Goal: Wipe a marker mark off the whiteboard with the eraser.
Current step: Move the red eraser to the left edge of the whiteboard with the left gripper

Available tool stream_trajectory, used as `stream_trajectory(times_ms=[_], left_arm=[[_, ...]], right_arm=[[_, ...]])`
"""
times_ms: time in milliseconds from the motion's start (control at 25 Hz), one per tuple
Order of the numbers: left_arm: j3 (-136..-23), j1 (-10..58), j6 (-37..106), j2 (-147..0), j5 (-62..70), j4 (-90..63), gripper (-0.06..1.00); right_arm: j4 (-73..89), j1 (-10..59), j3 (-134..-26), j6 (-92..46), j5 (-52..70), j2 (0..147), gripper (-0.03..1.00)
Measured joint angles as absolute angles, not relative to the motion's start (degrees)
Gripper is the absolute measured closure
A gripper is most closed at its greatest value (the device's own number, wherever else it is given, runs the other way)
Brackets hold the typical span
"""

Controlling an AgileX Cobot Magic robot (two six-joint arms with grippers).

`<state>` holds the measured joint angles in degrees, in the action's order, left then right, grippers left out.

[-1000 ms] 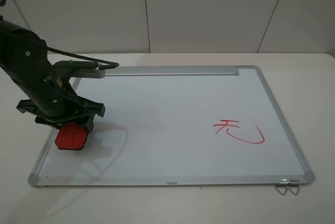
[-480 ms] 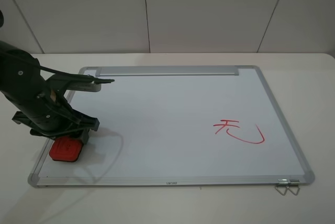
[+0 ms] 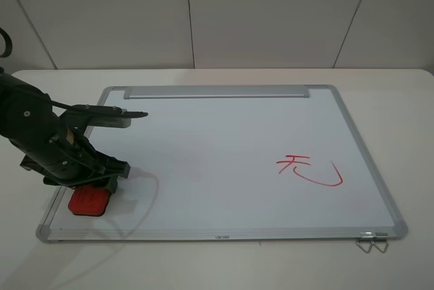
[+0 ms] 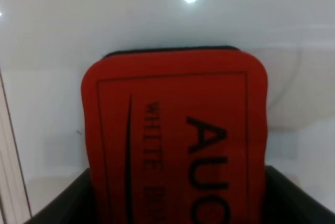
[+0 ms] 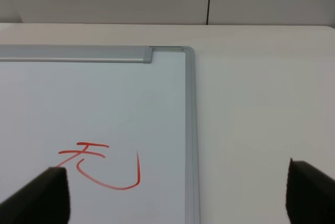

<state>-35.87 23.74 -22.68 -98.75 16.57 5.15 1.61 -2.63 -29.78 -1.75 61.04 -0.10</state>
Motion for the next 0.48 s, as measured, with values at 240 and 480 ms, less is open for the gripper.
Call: stream_trajectory(times_ms=[240, 480], left_arm=[[-35.9, 23.7, -23.9, -98.8, 14.6, 5.1, 0.23], [-35.9, 23.7, -24.0, -98.6, 14.0, 5.1, 0.18]], right_arm=[[1.6, -2.6, -29.8, -1.7, 61.0, -0.1, 0.26], [1.6, -2.6, -29.8, -1.7, 61.0, -0.1, 0.26]])
